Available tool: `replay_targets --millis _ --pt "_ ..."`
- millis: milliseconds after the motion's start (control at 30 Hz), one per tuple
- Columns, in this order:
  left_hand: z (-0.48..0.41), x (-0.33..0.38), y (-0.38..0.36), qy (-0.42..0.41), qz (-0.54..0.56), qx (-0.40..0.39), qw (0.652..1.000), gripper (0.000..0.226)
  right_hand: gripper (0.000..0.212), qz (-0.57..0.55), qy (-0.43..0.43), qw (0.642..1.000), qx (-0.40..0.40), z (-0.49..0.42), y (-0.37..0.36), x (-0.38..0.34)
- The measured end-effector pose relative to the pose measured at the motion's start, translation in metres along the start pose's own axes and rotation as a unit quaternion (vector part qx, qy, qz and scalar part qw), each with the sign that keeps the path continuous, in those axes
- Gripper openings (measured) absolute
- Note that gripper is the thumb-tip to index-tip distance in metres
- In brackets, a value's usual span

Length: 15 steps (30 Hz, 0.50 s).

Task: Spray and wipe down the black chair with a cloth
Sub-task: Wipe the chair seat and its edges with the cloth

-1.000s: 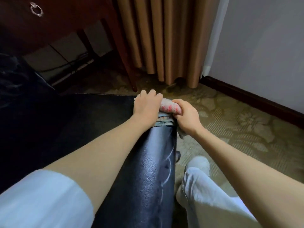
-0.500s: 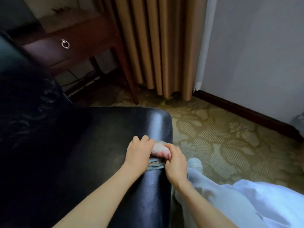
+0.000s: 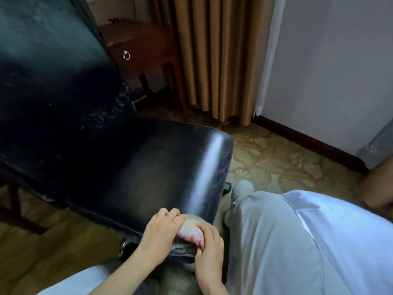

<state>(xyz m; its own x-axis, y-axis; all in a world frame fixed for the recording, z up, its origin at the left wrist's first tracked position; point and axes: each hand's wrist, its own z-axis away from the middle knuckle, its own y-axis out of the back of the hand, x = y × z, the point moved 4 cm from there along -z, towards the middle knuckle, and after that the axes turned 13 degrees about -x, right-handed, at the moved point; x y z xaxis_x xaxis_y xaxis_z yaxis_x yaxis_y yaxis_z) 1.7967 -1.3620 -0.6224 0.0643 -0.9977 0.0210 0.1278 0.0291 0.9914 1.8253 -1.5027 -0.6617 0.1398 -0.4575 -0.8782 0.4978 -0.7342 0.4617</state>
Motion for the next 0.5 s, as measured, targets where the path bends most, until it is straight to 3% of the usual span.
replay_targets --millis 167,300,500 --pt "0.034 -0.008 0.004 0.000 0.019 -0.033 0.999 0.065 0.050 0.028 -0.009 1.000 -0.007 0.018 -0.019 -0.005" --pt "0.028 -0.016 -0.005 0.006 0.032 -0.035 0.999 0.060 0.068 0.031 -0.027 0.999 0.003 0.010 -0.023 -0.002" --pt "-0.009 -0.023 -0.011 0.013 0.034 -0.007 0.999 0.050 0.077 0.018 -0.041 0.999 0.032 -0.020 -0.017 0.006"
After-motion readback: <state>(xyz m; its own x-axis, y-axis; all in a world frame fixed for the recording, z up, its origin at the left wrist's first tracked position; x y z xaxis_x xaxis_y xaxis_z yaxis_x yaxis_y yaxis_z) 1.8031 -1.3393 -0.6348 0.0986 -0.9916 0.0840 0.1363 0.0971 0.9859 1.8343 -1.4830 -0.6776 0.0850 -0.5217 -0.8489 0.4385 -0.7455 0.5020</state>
